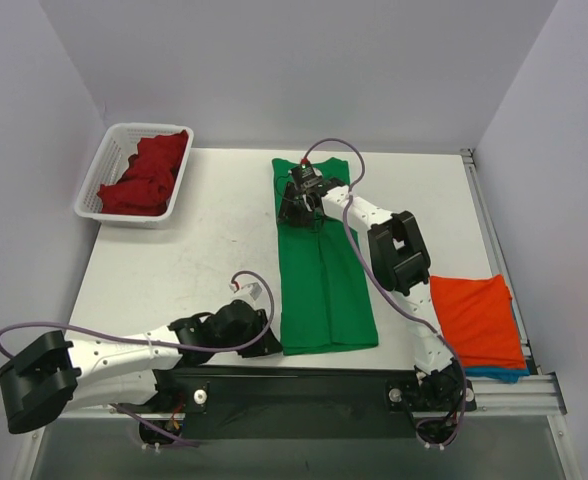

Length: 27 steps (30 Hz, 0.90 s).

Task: Fold and stack the t-shirts
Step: Rotate the tshirt 90 degrees

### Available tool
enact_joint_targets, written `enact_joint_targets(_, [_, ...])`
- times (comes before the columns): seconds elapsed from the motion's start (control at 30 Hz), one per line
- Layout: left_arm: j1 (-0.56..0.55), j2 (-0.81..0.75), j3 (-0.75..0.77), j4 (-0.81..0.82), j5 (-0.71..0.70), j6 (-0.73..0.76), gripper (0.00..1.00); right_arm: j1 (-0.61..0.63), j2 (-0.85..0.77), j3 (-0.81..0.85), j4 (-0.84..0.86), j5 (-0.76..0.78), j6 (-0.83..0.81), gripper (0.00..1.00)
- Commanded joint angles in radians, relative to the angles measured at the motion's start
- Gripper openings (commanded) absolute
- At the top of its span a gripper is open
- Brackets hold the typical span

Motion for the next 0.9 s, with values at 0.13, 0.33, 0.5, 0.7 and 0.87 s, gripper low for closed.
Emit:
enact_joint_targets(0.13, [0.001, 0.123, 0.096, -0.005, -0.052, 0.088, 0.38, 0.006, 0.038, 0.027, -0.039, -0.017, 0.013, 0.42])
enact_joint_targets(0.33, [0.001, 0.152, 0.091, 0.046, -0.049, 0.090, 0.39, 0.006, 0.042, 0.030, -0.041, -0.018, 0.012, 0.42])
enact_joint_targets(0.5, [0.001, 0.162, 0.077, 0.106, -0.052, 0.085, 0.37, 0.006, 0.045, 0.030, -0.039, -0.021, 0.017, 0.42])
enact_joint_targets(0.7, [0.001, 0.164, 0.059, 0.143, -0.050, 0.079, 0.31, 0.006, 0.051, 0.033, -0.039, -0.021, 0.017, 0.42])
enact_joint_targets(0.87, [0.000, 0.161, 0.050, 0.138, -0.052, 0.076, 0.22, 0.004, 0.061, 0.036, -0.039, -0.026, 0.020, 0.42])
